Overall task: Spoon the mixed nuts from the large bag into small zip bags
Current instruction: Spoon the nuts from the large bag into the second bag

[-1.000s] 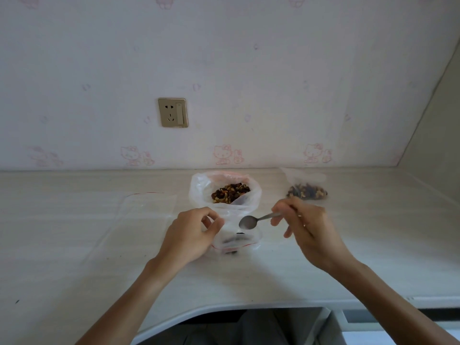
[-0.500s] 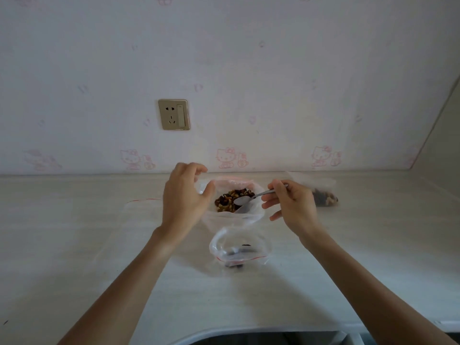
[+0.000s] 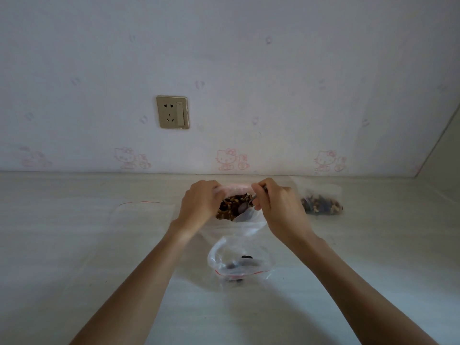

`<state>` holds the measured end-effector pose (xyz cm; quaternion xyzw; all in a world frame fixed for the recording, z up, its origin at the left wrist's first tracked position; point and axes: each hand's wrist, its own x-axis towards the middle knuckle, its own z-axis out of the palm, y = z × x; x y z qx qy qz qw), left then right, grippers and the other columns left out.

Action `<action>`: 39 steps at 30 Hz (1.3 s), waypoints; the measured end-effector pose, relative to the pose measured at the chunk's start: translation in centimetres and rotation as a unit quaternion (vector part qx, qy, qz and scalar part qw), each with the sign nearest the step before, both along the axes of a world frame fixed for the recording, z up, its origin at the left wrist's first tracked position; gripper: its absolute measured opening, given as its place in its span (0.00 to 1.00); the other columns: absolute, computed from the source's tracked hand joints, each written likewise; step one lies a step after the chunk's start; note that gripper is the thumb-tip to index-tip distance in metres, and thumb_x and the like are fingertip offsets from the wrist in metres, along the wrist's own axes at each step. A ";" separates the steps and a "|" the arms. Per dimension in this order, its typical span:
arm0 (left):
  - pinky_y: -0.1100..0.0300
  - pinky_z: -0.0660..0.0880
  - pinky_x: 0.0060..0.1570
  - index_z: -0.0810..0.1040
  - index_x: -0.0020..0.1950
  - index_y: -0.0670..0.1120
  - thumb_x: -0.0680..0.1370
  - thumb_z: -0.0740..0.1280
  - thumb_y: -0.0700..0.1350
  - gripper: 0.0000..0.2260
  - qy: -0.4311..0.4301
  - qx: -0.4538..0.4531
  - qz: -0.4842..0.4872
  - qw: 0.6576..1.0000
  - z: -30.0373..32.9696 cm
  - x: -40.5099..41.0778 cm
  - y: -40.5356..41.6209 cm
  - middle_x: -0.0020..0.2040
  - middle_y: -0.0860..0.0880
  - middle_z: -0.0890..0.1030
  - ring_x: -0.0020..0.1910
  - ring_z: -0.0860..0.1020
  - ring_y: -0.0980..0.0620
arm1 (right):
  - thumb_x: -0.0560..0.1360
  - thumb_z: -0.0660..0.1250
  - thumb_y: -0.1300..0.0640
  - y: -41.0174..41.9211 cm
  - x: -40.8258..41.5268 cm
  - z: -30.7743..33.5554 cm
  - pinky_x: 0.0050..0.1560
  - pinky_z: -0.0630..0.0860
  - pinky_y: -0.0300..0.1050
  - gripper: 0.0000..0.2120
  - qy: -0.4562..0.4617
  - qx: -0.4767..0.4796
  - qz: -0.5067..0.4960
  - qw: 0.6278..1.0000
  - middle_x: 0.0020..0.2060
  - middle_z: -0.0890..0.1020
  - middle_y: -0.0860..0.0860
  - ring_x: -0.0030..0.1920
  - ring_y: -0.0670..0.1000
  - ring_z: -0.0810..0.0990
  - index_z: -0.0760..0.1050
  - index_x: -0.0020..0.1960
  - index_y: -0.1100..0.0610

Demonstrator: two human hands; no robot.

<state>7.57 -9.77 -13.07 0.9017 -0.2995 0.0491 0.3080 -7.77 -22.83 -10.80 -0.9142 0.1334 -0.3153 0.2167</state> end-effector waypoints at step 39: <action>0.74 0.73 0.51 0.83 0.61 0.48 0.82 0.70 0.49 0.10 0.069 -0.230 -0.061 0.969 -1.6 0.0 0.6 0.54 0.57 0.84 0.53 0.80 0.66 | 0.86 0.61 0.57 -0.7 -1.7 -1.9 0.32 0.82 0.46 0.13 -0.112 0.562 0.017 0.819 0.41 0.88 0.59 0.42 0.58 0.89 0.80 0.54 0.65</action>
